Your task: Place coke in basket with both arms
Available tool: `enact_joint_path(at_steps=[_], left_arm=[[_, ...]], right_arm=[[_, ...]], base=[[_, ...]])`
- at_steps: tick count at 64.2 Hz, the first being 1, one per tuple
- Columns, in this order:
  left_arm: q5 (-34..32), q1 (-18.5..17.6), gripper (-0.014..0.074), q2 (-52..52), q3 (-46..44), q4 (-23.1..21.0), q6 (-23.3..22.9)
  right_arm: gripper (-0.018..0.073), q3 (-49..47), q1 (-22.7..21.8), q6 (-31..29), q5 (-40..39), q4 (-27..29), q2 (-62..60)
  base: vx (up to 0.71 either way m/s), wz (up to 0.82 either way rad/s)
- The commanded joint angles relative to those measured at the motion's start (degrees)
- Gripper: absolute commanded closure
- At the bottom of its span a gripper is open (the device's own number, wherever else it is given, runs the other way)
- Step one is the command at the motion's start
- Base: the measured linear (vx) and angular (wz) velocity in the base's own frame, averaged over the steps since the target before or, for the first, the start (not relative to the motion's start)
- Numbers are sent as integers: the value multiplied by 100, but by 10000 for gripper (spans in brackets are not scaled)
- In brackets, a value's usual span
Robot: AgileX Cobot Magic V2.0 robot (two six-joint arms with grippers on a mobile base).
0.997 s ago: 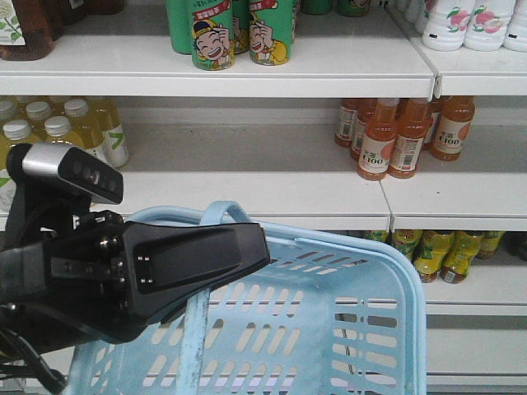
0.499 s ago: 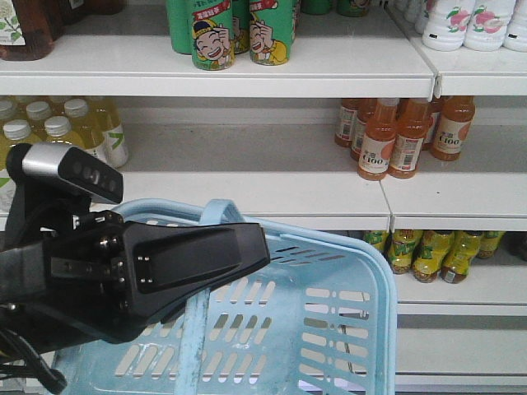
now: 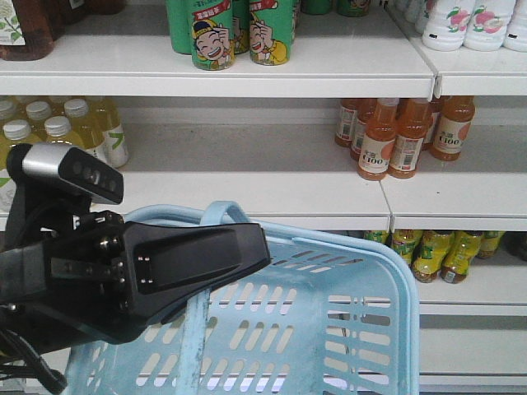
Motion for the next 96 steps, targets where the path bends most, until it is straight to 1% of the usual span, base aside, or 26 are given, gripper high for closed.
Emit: enact_joint_path(at_steps=[1, 96], left_arm=[[-962, -37, 604, -133, -141, -429, 26], [-962, -37, 604, -133, -141, -424, 26]], right_arm=[[564, 32, -15, 0, -440, -21, -72], [564, 32, -15, 0, -440, -21, -72]], base=[[0, 0], [0, 0]])
